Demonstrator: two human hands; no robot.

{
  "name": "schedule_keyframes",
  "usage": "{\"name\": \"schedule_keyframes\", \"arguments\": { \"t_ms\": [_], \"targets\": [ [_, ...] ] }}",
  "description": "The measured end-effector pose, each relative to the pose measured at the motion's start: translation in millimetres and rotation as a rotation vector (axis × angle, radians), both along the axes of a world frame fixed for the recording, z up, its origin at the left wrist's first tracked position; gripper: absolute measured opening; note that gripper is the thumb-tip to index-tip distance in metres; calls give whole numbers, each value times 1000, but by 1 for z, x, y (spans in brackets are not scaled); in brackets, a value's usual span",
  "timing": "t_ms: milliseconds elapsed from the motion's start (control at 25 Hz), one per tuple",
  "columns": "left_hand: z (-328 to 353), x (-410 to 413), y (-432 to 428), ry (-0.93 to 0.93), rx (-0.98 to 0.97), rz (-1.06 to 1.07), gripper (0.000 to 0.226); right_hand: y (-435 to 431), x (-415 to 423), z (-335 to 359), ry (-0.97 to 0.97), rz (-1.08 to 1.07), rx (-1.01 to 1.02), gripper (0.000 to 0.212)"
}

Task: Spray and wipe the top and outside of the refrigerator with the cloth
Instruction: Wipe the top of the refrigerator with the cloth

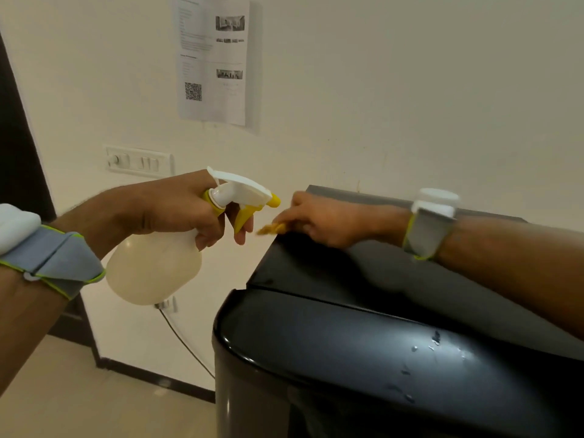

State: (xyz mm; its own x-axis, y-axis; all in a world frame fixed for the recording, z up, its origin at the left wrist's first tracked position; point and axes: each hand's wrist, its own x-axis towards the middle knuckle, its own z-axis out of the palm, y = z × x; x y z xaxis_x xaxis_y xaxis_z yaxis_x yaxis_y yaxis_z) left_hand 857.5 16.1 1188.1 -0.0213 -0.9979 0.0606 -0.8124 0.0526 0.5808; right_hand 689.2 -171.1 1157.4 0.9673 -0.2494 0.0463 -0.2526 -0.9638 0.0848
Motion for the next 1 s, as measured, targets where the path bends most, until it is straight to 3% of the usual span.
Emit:
{"name": "schedule_keyframes", "arguments": {
  "t_ms": [80,160,320,440,600,840,1000],
  "targets": [
    [-2,-1,-1,-14,14,-30,34,-42,5,11,61,-324,-84,44],
    [-3,-1,0,-29,19,-33,36,-54,12,13,65,-449,-35,43],
    [-1,-5,0,-9,43,-36,45,-9,30,4,2,-219,150,32],
    [6,-6,0,3,63,-67,11,40,12,-1,37,39,252,34],
    [23,-13,1,11,75,-209,32,69,-50,2,-35,195,257,43],
    [20,-14,-10,-64,90,-271,43,76,-175,10,-56,101,307,36],
    [21,-21,-16,-84,120,-266,42,76,-173,5,-108,67,318,35]
  ]
}}
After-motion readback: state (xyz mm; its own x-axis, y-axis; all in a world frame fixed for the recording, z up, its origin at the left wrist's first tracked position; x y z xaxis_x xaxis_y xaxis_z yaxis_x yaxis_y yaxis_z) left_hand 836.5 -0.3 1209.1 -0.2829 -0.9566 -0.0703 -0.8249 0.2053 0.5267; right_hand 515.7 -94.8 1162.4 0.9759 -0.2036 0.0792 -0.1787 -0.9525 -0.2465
